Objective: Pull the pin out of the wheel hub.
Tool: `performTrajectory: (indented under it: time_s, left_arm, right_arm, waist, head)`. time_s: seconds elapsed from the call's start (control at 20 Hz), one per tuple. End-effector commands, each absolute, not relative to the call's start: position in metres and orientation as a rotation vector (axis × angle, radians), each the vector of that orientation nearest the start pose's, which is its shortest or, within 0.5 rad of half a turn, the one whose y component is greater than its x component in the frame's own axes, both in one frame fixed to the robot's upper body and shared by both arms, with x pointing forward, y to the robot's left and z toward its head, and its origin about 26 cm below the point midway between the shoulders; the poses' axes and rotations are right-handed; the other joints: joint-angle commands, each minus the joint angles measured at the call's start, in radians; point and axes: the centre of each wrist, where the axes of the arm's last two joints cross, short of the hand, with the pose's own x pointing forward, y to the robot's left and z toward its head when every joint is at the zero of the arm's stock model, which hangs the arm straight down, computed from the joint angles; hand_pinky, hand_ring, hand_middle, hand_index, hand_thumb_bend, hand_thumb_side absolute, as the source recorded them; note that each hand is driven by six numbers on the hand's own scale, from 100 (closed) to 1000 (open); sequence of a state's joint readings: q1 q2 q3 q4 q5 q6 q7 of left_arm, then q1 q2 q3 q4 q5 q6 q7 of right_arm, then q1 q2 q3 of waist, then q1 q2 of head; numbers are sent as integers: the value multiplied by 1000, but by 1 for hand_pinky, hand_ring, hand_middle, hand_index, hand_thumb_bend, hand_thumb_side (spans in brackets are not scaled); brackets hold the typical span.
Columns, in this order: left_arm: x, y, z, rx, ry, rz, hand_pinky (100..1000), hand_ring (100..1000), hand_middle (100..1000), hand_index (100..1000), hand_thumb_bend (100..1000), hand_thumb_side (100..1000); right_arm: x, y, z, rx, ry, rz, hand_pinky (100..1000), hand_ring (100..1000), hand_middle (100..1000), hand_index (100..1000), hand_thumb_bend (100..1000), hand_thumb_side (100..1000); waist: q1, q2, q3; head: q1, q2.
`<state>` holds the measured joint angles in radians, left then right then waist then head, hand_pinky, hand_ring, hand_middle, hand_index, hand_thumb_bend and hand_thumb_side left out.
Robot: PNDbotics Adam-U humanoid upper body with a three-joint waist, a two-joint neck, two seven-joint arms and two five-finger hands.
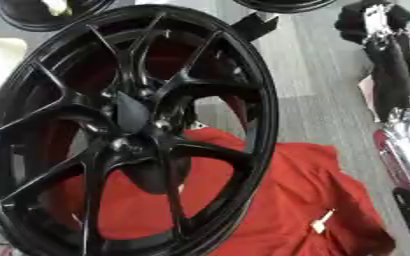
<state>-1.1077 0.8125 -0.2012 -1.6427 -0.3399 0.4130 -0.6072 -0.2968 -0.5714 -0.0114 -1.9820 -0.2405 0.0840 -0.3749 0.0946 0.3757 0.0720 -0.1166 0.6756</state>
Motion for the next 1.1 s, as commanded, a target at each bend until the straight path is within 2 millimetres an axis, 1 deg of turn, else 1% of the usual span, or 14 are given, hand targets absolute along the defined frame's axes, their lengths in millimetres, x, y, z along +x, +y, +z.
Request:
performTrajectory:
  time_s: [0.05,0.25,0.35,0.5,0.65,0.8,0.95,1.05,1.1]
  left_arm:
    - [351,299,446,964,-1755,-994,663,452,211,417,100,200]
    - [374,352,433,1034,-1680,-756,664,451,207,420,100,218]
    - [382,373,423,1054,-1644,-674,665,453,207,422,100,219]
    - [388,399,406,1092,-1586,-609,675,459,213,426,100,205]
    - [391,416,386,1125,-1531,-586,679,466,223,437,100,199]
    - [395,428,364,1119,-1486,-586,680,470,230,444,100,199]
    - [397,435,344,1099,-1450,-586,685,476,241,456,100,204]
    - [398,438,332,1085,-1437,-583,691,488,276,494,100,207]
    - [398,439,327,1078,-1432,-586,691,488,276,494,100,207]
  right_arm:
    - [294,-303,233,-371,-2235,62,793,714,616,635,100,730]
    - [294,-305,233,-377,-2239,57,793,714,616,635,100,727]
    - [294,-305,234,-379,-2243,53,793,714,616,636,100,725]
    - [294,-305,234,-379,-2248,48,793,714,616,636,100,724]
    - [294,-305,235,-378,-2252,44,793,714,616,636,100,724]
    - [294,-305,235,-374,-2254,40,793,715,616,636,100,723]
    - [295,-304,236,-370,-2257,34,793,715,616,636,100,723]
    - [295,-304,236,-367,-2259,31,793,715,616,636,100,723]
    - [295,-304,236,-366,-2260,30,793,715,616,636,100,723]
  waist:
    - [-6,-33,6]
    - [-11,-36,9]
    - [-14,-38,10]
    - [-17,-39,10]
    - [-20,-40,10]
    - [-22,-41,8]
    - [-25,-40,6]
    - [-28,-40,4]
    - [-29,-39,3]
  head:
    - [2,3]
    - [6,3]
    - [5,1]
    - [10,0]
    - [22,-4]
    - [30,-7]
    - [30,-9]
    - [31,-9]
    - [31,-10]
